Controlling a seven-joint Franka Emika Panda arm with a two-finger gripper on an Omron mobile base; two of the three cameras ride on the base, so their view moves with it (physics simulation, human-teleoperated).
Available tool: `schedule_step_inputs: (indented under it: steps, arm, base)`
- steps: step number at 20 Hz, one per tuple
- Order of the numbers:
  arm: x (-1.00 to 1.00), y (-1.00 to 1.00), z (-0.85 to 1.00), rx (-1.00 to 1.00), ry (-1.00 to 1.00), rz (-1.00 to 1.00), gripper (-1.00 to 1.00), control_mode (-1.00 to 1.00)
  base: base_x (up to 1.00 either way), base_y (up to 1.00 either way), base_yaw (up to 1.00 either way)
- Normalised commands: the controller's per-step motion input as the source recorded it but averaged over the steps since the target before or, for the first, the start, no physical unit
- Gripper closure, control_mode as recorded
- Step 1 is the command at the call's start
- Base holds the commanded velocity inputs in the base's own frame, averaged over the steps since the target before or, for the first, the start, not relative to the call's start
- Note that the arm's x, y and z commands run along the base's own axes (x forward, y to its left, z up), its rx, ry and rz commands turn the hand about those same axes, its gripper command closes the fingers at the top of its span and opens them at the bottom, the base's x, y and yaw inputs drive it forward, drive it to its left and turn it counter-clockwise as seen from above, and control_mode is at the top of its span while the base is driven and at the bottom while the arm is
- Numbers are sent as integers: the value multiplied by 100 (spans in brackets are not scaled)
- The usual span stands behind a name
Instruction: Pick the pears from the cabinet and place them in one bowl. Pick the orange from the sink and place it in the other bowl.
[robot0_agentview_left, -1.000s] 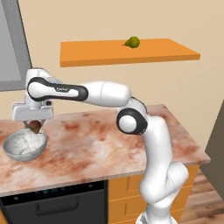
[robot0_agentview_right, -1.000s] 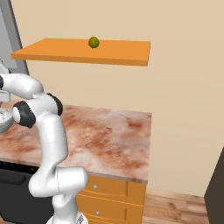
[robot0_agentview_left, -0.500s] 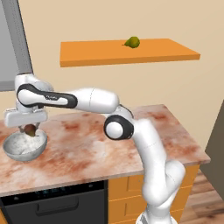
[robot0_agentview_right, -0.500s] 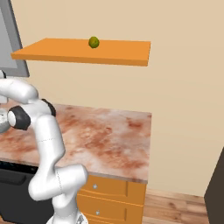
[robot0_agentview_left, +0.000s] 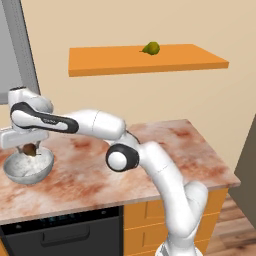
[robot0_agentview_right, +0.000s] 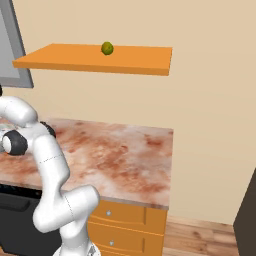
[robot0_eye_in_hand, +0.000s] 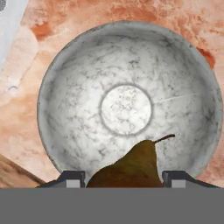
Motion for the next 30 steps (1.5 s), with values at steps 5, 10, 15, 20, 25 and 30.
schedule_step_inputs:
  steps: [5, 10, 15, 20, 25, 30]
  arm:
    - [12, 7, -24, 0, -10, -5, 100, -100]
    - [4, 0, -29, 0, -10, -4, 100, -100]
    - [4, 0, -32, 0, -6, -4, 100, -100]
    - [7, -6, -30, 0, -10, -2, 100, -100]
    - [7, -2, -26, 5, -10, -1, 100, -100]
    - [2, -1, -19, 16, -6, -2, 100, -100]
  base:
    - [0, 0, 0]
    - [0, 0, 0]
    - [0, 0, 0]
    - [0, 0, 0]
    - [0, 0, 0]
    - [0, 0, 0]
